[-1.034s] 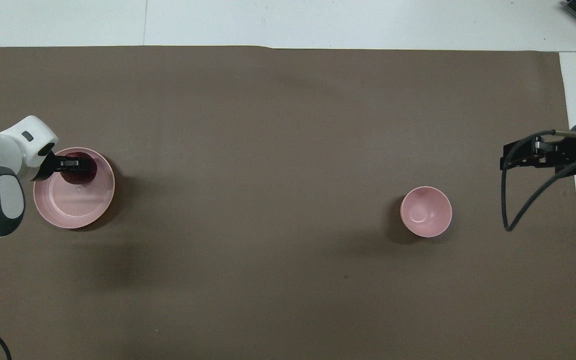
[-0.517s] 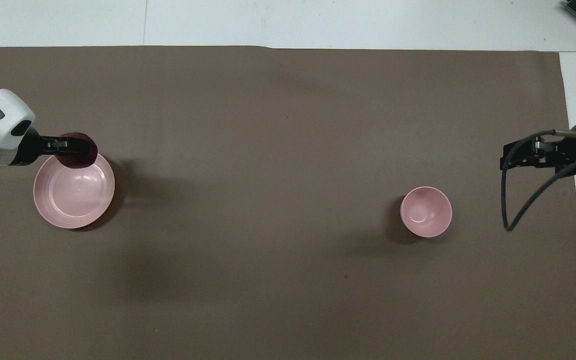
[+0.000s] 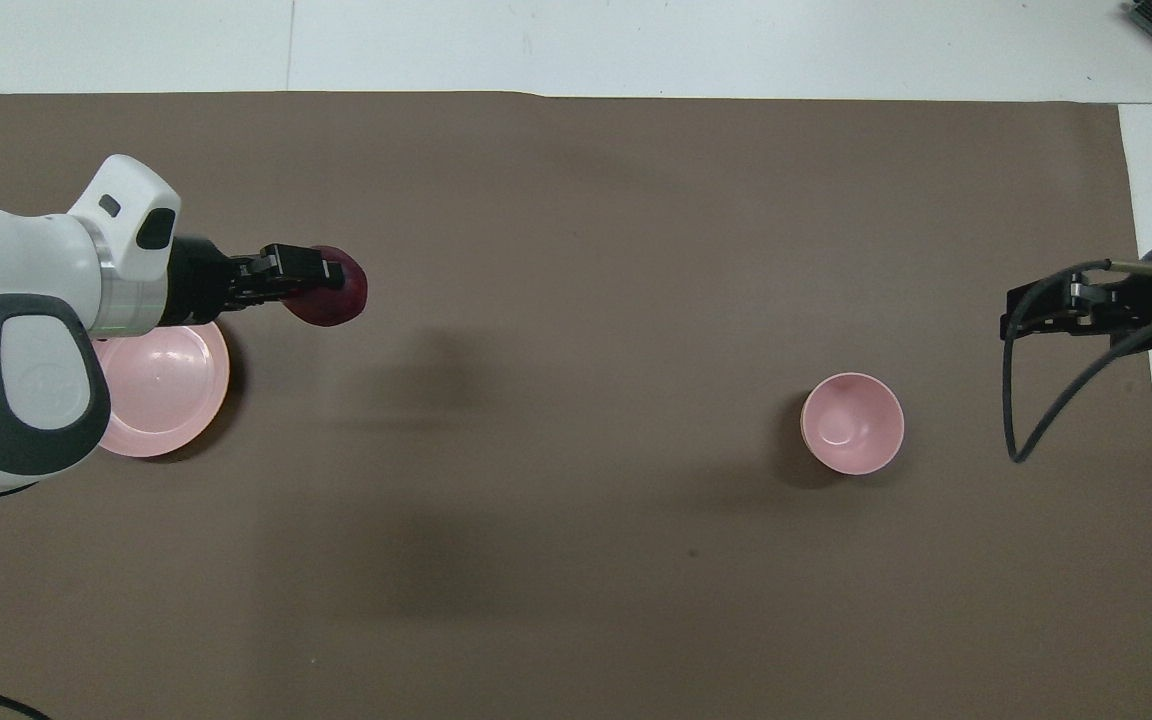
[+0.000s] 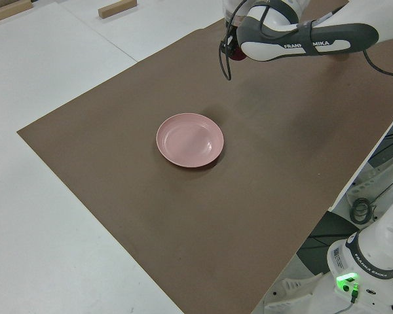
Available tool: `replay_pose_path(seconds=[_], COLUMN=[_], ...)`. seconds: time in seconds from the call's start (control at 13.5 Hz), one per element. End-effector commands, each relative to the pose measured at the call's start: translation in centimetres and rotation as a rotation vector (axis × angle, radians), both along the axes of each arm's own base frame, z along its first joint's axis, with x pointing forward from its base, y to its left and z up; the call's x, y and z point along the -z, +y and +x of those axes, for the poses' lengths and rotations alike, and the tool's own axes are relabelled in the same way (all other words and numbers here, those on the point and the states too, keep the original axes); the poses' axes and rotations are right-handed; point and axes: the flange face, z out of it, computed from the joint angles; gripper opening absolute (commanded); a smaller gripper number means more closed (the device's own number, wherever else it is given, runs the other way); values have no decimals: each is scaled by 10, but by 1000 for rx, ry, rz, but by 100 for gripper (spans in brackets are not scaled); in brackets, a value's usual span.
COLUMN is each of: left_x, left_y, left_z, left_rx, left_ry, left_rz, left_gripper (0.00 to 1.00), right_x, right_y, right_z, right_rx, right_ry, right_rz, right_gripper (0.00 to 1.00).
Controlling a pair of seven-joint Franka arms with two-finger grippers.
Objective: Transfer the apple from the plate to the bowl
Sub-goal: 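Lift the apple with the left gripper and carry it toward the center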
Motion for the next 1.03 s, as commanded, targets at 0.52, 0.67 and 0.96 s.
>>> replay_pose_path(seconds=[0.52,0.67,0.96], left_x=[-44,-44,-45], left_y=[-163,-167,-187], left_z=[-54,-57,-71], left_rx=[-143,-140,-114], left_ry=[-37,-25,-5], left_rz=[-202,-202,-206], left_gripper=[0,0,0], right_x=[-1,3,25], right_y=[-5,0,33], right_z=[-6,-18,-16], right_rx=[-1,-22,166], right_ry=[26,69,87], right_rz=[4,18,213], right_gripper=[100,100,100])
